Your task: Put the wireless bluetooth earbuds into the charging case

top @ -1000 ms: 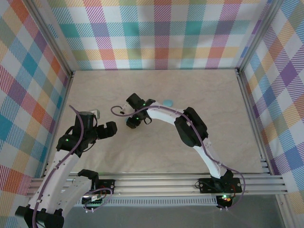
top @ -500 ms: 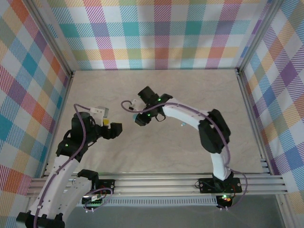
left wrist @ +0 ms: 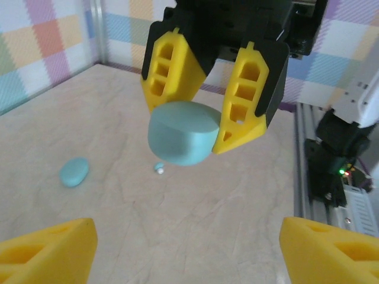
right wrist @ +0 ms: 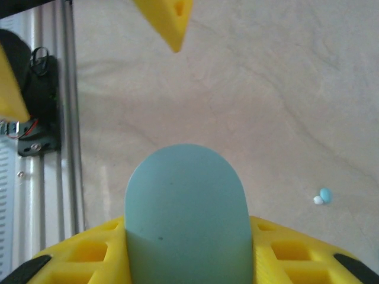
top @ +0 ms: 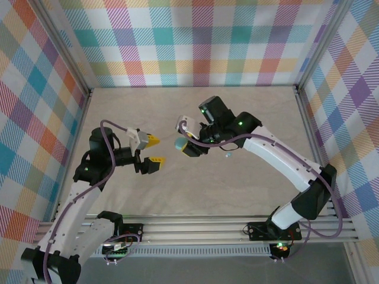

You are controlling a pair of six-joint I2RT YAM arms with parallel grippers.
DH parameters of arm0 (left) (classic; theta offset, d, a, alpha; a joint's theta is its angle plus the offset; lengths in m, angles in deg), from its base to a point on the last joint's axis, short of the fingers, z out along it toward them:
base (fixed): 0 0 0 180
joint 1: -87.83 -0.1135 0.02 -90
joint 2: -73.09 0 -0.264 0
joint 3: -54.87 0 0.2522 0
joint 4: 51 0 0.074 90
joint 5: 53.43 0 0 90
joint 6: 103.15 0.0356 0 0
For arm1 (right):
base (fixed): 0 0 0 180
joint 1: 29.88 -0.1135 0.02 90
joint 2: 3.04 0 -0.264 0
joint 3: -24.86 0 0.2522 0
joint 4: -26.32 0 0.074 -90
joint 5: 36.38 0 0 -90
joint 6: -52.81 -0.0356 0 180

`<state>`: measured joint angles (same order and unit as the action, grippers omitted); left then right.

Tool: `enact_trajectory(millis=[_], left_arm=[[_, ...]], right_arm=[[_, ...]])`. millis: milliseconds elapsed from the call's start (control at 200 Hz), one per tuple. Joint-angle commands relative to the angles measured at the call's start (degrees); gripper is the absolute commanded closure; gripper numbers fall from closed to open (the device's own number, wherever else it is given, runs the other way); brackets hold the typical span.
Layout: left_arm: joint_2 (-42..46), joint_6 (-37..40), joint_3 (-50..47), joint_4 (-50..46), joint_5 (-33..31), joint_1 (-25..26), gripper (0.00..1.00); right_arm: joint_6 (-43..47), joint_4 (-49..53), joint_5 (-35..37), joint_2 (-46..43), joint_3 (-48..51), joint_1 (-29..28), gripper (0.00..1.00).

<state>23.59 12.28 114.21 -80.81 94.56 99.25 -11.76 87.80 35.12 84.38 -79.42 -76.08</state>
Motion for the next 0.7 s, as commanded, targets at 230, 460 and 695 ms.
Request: enact_trajectory(millis=[230, 460, 695], left_arm=[[-4.99, 5.86, 3.76, 1.65, 6.05, 4.51, 0.23], [-6.3, 0.41, 0.65, 13.38, 1.28, 9.05, 0.28], [-8.62, -1.39, 0.62, 15.48, 0.94, 10.09, 0.27]], right_arm=[[5.68, 3.11, -4.67, -4.58, 0.52, -0.38, 0.9], [7.15, 5.38, -6.9, -3.31, -0.99, -0.56, 0.9], [7.69, 5.63, -8.3, -3.05, -1.41, -0.91, 0.91]])
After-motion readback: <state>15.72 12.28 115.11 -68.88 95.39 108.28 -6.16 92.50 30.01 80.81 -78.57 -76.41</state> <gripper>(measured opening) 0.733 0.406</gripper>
